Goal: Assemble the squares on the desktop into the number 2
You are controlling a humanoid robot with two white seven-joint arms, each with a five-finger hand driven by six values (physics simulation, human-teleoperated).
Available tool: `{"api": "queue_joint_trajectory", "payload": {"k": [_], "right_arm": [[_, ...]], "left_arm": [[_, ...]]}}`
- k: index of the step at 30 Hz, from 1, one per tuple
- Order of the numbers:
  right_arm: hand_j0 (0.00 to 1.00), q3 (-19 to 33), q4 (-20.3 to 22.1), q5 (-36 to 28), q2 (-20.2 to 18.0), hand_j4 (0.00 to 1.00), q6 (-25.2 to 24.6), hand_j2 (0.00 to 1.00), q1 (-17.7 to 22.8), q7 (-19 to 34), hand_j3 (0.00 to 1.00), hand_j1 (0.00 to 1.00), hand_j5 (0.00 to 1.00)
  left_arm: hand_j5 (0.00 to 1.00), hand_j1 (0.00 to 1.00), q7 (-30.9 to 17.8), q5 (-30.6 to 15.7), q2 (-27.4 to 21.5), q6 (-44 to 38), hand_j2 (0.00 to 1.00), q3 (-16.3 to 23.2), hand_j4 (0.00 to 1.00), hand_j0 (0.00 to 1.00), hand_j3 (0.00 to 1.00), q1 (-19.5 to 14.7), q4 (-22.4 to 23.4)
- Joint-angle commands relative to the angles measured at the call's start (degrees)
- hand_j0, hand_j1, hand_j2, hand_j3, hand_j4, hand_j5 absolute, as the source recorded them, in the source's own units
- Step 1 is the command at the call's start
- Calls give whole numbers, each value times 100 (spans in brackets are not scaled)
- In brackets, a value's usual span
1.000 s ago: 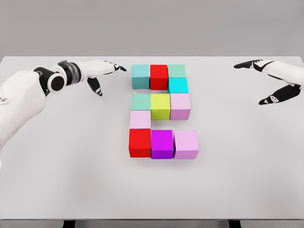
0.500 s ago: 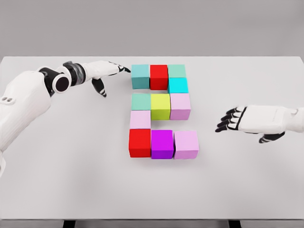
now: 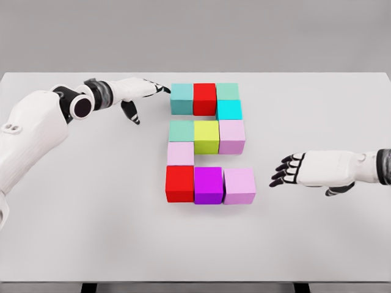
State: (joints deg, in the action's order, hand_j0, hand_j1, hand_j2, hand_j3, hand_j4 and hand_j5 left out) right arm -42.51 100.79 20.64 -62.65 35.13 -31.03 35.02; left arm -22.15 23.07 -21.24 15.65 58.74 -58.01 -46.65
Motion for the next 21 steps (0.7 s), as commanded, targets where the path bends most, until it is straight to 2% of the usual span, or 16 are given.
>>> {"api": "queue_joint_trajectory", "payload": {"k": [1,7,9,11,13,18,21], "right_arm": [[100,-47,2,-16,95,100,-13,100,0,-2,100,100,100],[100,-91,2,-16,183,100,-13,100,-62,-2,100,100,100],[100,-100,10,-16,227,100,-13,100,-79,-2,100,100,100],[100,-135,10,-16,236,100,-13,100,-132,-2,100,100,100],[100,-179,10,-16,245,100,-13,100,-149,-2,100,100,100],[100,-205,10,-16,263,100,-13,100,-193,-2,100,100,100],[100,-214,10,-16,271,100,-13,100,-220,-2,100,100,100]], "left_arm": [[100,100,0,-13,15,0,100,-12,100,100,100,-9,-2],[100,100,17,-40,-20,-18,100,-47,100,100,100,-9,51],[100,100,35,-57,-108,61,100,-284,100,100,100,9,68],[100,100,35,-57,-293,88,100,-346,100,100,100,9,42],[100,100,35,-224,-512,377,100,-363,100,100,100,9,7],[100,100,26,-778,-952,1897,100,-363,100,100,100,35,7],[100,100,17,-839,-961,1935,100,-363,100,100,100,53,51]]}}
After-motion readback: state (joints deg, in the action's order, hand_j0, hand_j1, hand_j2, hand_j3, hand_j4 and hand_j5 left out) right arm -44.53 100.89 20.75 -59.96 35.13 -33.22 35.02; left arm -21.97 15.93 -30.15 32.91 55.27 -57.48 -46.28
